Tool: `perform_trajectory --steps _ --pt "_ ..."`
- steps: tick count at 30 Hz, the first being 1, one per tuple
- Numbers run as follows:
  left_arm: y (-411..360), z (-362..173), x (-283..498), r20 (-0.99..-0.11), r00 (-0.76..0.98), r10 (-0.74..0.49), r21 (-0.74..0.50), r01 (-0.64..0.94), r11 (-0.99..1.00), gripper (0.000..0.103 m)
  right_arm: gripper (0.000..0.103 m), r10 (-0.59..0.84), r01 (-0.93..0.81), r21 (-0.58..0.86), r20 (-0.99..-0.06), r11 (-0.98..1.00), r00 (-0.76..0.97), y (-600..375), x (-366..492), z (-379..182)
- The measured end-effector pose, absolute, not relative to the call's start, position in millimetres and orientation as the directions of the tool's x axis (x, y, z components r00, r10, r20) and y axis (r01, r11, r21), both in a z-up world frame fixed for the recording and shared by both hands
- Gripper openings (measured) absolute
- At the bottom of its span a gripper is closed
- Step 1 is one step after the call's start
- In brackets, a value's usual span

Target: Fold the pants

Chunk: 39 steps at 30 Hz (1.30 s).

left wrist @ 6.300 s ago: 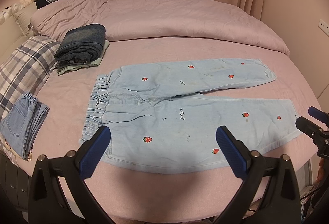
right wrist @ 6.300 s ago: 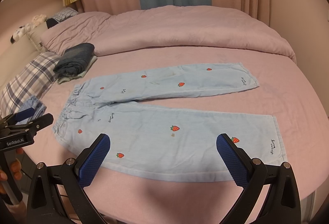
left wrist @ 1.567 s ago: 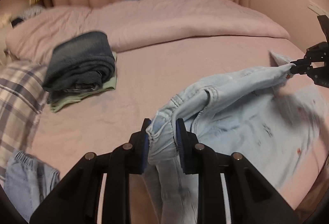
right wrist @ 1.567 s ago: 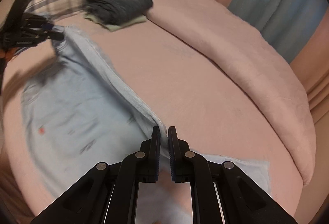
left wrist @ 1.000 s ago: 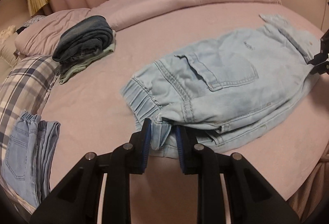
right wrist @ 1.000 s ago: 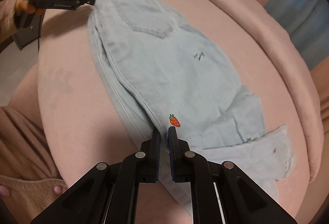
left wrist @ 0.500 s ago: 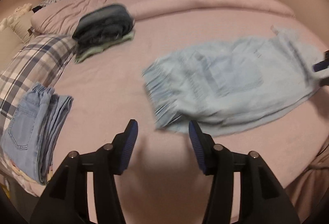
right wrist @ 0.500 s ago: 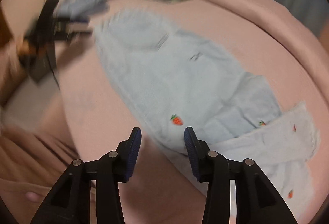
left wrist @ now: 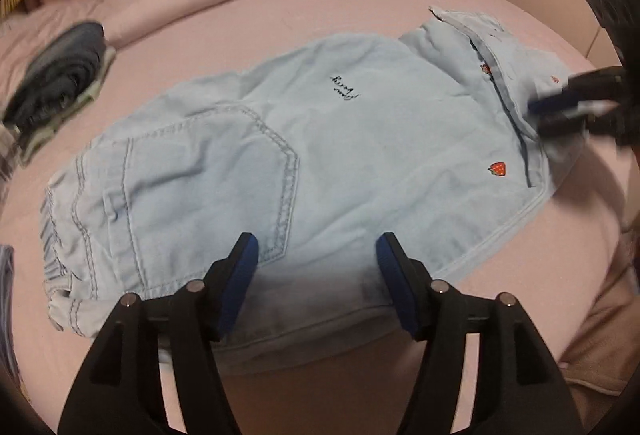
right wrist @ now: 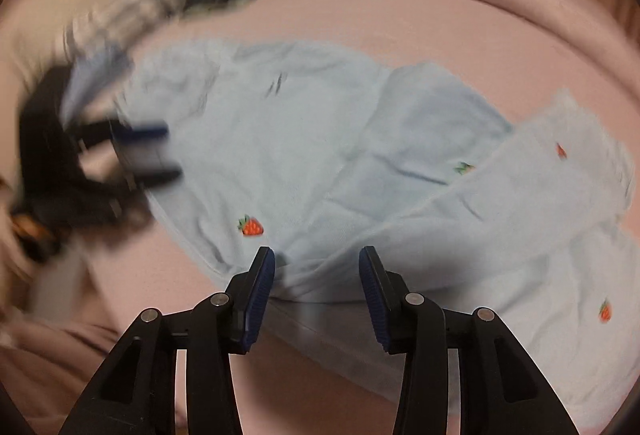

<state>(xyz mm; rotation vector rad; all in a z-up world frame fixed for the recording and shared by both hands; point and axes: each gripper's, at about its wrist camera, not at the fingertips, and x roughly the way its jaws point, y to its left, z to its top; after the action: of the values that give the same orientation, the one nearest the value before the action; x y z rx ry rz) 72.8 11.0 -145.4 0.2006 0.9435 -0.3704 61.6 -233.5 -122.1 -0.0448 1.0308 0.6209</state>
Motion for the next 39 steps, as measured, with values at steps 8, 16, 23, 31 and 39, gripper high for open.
perform_trajectory --steps 8,16,23,31,39 --pt "-30.9 -123.2 81.0 -0.799 0.472 -0.373 -0.140 0.457 0.878 0.063 0.054 0.285 -0.040 0.299 -0.847 0.953 0.449 -324.5 172.3 -118.8" --pt "-123.7 -121.7 86.7 -0.774 0.355 -0.524 -0.235 0.607 0.759 0.061 0.054 0.139 0.096 0.183 -0.927 0.978 0.349 -315.7 247.2 -156.4" --pt "-163.9 -130.9 87.3 -0.809 0.349 -0.473 -0.138 0.670 0.729 0.023 0.005 0.226 0.101 0.308 -0.851 0.946 0.474 -351.8 211.6 -137.7" --pt "-171.7 -126.9 76.0 -0.805 0.365 -0.468 -0.109 0.684 0.721 0.012 0.005 0.287 0.131 0.565 -0.588 0.814 0.756 -452.9 33.3 -90.4" --pt "-171.9 -128.8 75.6 -0.831 0.372 -0.414 -0.041 0.700 0.712 0.012 0.008 0.338 0.320 0.712 -0.616 0.624 0.711 -494.8 -2.1 -202.1"
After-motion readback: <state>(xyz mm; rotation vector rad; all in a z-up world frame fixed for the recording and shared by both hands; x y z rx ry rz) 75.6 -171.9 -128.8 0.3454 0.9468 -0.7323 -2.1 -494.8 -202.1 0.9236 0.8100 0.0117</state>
